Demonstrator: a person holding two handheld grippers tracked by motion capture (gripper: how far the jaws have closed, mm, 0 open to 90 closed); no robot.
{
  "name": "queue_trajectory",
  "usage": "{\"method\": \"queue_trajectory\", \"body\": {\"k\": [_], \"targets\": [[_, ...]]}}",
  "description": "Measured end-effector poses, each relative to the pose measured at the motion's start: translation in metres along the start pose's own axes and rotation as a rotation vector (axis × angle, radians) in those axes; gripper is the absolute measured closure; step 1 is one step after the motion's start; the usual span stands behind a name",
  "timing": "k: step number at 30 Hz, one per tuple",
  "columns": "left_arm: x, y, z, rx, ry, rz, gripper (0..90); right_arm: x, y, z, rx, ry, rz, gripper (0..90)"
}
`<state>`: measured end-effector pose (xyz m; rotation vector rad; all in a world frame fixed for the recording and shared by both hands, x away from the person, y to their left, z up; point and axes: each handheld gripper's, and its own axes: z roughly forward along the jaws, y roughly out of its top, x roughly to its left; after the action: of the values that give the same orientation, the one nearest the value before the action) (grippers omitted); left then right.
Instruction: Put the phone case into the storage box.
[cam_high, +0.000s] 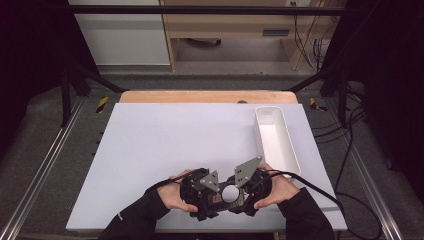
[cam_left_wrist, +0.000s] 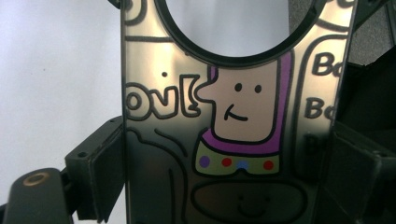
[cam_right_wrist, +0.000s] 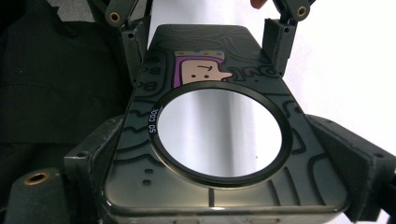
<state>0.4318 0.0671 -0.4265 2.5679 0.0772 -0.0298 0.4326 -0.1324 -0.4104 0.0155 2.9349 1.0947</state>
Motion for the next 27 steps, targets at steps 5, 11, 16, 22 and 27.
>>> {"method": "queue_trajectory", "body": {"k": [5, 11, 16, 22, 27], "targets": [[0.000, 0.000, -0.002, -0.013, 0.007, 0.001, 11.3, 0.000, 0.000, -0.001, -0.016, -0.010, -0.014, 11.6], [0.001, -0.001, -0.008, -0.045, -0.002, -0.008, 11.6, 0.001, 0.000, -0.004, -0.064, -0.027, -0.017, 9.9], [0.002, -0.003, -0.015, -0.071, 0.022, -0.016, 11.6, 0.001, 0.001, -0.014, -0.122, -0.056, 0.022, 4.7], [0.003, -0.010, -0.024, -0.101, 0.033, -0.027, 11.6, 0.000, 0.001, -0.031, -0.214, -0.105, 0.061, 2.2], [0.007, -0.023, -0.034, -0.142, 0.064, -0.059, 11.5, -0.001, -0.005, -0.041, -0.290, -0.146, 0.104, 1.5]]}}
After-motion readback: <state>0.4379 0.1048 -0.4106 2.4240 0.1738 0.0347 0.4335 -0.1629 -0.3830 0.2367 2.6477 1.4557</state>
